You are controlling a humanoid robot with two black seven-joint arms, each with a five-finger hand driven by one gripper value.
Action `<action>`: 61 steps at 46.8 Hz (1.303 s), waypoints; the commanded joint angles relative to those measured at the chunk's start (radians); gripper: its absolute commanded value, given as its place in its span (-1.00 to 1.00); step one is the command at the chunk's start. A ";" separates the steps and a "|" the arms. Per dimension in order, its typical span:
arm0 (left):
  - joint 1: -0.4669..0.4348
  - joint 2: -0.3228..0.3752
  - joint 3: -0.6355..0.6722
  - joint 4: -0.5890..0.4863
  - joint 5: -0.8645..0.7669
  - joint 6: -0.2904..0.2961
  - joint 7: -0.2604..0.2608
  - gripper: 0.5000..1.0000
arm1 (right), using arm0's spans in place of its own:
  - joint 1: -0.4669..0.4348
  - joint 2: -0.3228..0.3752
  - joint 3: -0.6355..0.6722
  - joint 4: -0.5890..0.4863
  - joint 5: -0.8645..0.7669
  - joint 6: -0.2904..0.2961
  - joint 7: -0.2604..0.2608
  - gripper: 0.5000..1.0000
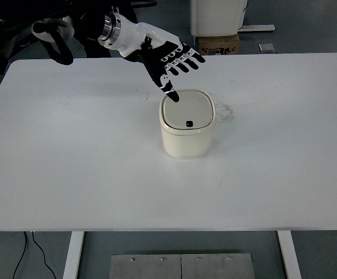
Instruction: Close trash bin
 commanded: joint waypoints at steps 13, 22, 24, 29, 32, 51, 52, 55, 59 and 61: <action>0.149 0.088 -0.164 0.064 -0.197 0.048 -0.037 1.00 | 0.000 0.000 0.000 0.000 0.000 0.000 0.000 0.97; 0.291 0.094 -0.308 0.148 -0.200 0.152 -0.123 1.00 | 0.000 0.000 0.000 0.000 0.000 0.000 0.000 0.97; 0.324 0.102 -0.346 0.167 -0.200 0.170 -0.138 1.00 | 0.000 0.000 0.000 0.000 0.000 0.000 0.000 0.97; 0.403 0.128 -0.450 0.185 -0.200 0.221 -0.190 1.00 | 0.000 0.000 0.000 0.000 0.000 0.000 0.000 0.97; 0.452 0.138 -0.519 0.187 -0.200 0.247 -0.218 1.00 | 0.000 0.000 0.000 0.000 0.001 0.000 0.000 0.97; 0.724 0.154 -0.865 0.280 -0.258 0.273 -0.241 1.00 | 0.000 0.000 0.000 0.000 0.001 0.000 0.000 0.97; 0.732 0.154 -0.872 0.290 -0.266 0.273 -0.244 1.00 | 0.000 0.000 0.000 0.000 0.000 0.000 0.000 0.97; 0.762 0.154 -0.889 0.311 -0.291 0.272 -0.271 1.00 | 0.000 0.000 -0.001 0.000 0.000 0.000 0.000 0.97; 0.802 0.154 -0.902 0.333 -0.330 0.270 -0.328 1.00 | 0.000 0.000 0.000 0.000 0.000 0.000 0.000 0.97; 0.821 0.152 -0.903 0.342 -0.352 0.269 -0.353 1.00 | 0.000 0.000 0.000 0.000 0.000 0.000 0.000 0.97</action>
